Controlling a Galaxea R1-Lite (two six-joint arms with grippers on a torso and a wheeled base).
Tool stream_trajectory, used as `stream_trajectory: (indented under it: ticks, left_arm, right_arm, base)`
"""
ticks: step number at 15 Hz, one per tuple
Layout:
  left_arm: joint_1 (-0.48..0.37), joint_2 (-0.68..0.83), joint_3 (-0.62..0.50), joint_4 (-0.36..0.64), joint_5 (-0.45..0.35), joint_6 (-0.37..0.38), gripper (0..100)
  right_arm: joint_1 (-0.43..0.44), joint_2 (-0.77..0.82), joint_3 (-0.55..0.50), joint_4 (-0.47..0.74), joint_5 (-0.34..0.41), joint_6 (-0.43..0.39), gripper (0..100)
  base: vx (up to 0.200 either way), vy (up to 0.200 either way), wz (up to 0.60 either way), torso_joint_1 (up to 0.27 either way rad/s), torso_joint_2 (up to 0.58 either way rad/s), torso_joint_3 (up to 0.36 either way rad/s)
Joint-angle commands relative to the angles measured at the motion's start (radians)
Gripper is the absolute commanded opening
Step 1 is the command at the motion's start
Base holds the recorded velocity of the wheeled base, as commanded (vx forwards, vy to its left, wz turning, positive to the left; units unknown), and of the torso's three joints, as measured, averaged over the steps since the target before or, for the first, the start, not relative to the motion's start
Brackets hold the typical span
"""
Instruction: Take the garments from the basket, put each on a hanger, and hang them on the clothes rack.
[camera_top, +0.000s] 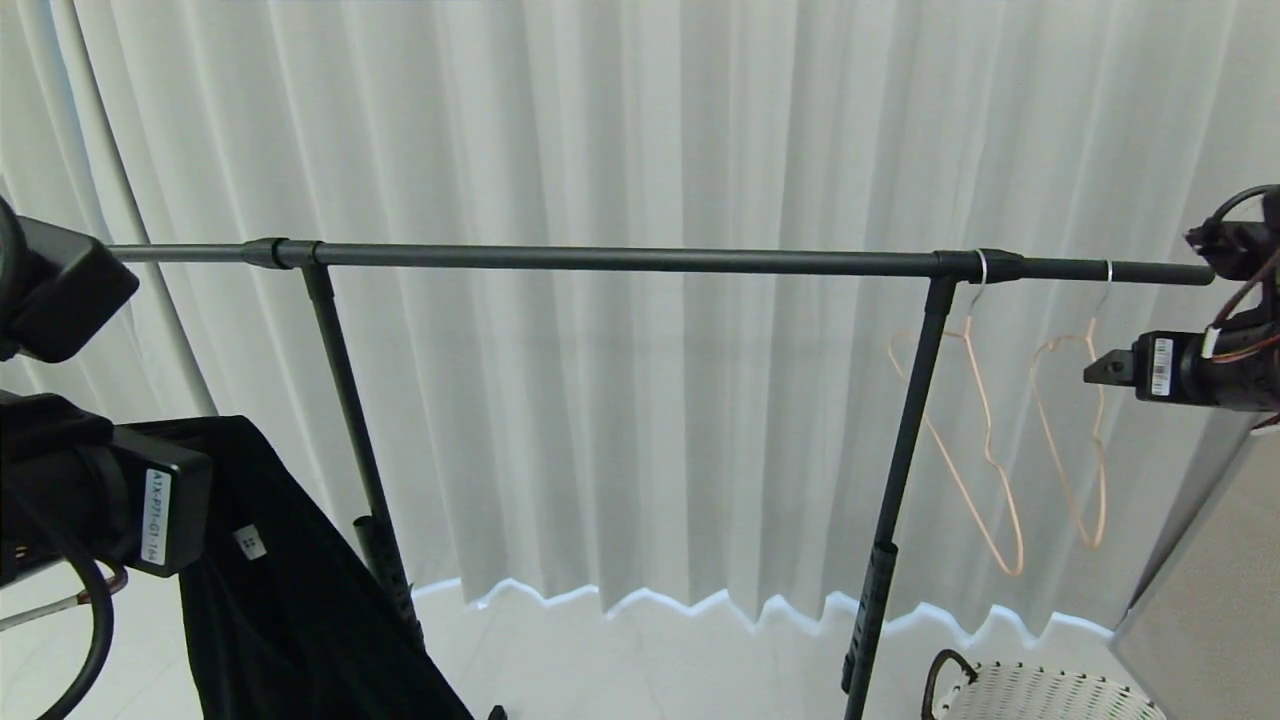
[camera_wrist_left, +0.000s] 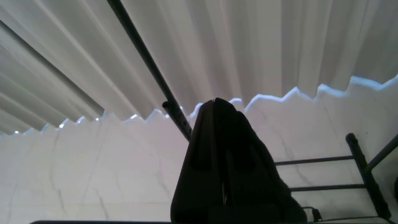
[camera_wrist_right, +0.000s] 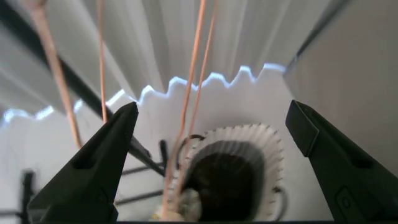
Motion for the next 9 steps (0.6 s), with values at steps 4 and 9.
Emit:
stream_trajectory:
  ticks: [4, 9]
  left_arm:
    - [0.0, -0.024, 0.0, 0.0, 0.0, 0.003, 0]
    - [0.0, -0.063, 0.023, 0.0, 0.0, 0.009, 0]
  right_arm:
    - [0.042, 0.164, -0.019, -0.03, -0.053, 0.123, 100]
    - [0.033, 0.222, -0.045, -0.028, -0.064, 0.201, 100]
  base:
    - [0.0, 0.0, 0.0, 0.0, 0.0, 0.0]
    - [0.0, 0.0, 0.0, 0.0, 0.0, 0.0]
